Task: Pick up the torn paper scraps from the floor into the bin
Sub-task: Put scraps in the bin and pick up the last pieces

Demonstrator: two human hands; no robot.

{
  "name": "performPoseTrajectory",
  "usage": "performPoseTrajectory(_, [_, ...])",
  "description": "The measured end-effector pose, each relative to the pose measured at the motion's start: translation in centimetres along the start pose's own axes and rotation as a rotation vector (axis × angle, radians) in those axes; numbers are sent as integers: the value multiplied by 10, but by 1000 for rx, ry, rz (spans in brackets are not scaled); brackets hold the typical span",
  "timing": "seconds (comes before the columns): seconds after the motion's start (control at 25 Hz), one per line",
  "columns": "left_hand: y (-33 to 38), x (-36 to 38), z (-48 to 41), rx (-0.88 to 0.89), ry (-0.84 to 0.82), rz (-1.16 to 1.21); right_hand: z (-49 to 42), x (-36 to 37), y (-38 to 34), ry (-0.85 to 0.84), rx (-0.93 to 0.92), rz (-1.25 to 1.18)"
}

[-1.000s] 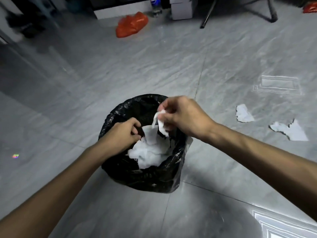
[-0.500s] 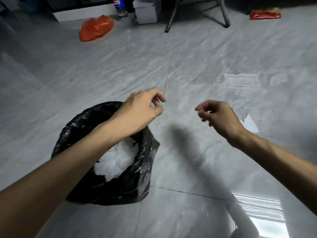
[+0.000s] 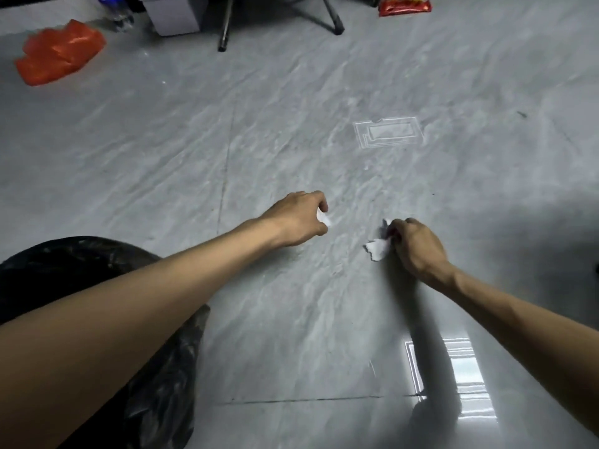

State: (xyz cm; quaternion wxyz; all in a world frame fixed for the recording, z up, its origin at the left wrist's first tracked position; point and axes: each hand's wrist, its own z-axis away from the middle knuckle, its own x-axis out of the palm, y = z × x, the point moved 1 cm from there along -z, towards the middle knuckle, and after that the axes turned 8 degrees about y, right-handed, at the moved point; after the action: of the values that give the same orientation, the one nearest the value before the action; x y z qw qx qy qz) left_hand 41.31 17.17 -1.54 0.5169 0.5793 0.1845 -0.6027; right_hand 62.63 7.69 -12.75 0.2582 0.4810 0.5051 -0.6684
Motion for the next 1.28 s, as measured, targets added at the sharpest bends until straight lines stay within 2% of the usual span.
performPoseTrajectory(0.16, [-8, 60, -36, -77, 58, -138, 21, -4, 2, 135, 88, -239])
performPoseTrajectory(0.28, [-18, 87, -43, -87, 125, -163, 36, -11, 0, 153, 153, -366])
performPoseTrajectory(0.36, [-21, 88, -38, -132, 128, -139, 45, -12, -5, 108, 319, -591])
performPoseTrajectory(0.48, [-13, 68, -23, -89, 45, -103, 63, -8, -26, -17, 580, -883])
performPoseTrajectory(0.64, [7, -5, 34, 52, 99, 85, 81, -9, -76, -179, 610, -1070])
performPoseTrajectory(0.72, [12, -50, 75, 96, 178, 176, 86, -18, -104, -259, 543, -1097])
performPoseTrajectory(0.8, [3, -95, 128, 102, 270, 266, 95, -33, -141, -333, 401, -1103])
performPoseTrajectory(0.92, [-41, -140, 199, 7, 384, 429, 110, -69, -208, -370, 135, -1102])
performPoseTrajectory(1.0, [-81, -145, 236, -89, 418, 452, 119, -92, -256, -348, -43, -1105])
performPoseTrajectory(1.12, [-139, -121, 268, -261, 379, 314, 125, -114, -323, -249, -285, -1104])
performPoseTrajectory(1.2, [-176, -102, 283, -375, 281, 229, 130, -111, -360, -199, -411, -1083])
performPoseTrajectory(1.28, [-201, -89, 292, -454, 177, 168, 135, -94, -386, -158, -528, -911])
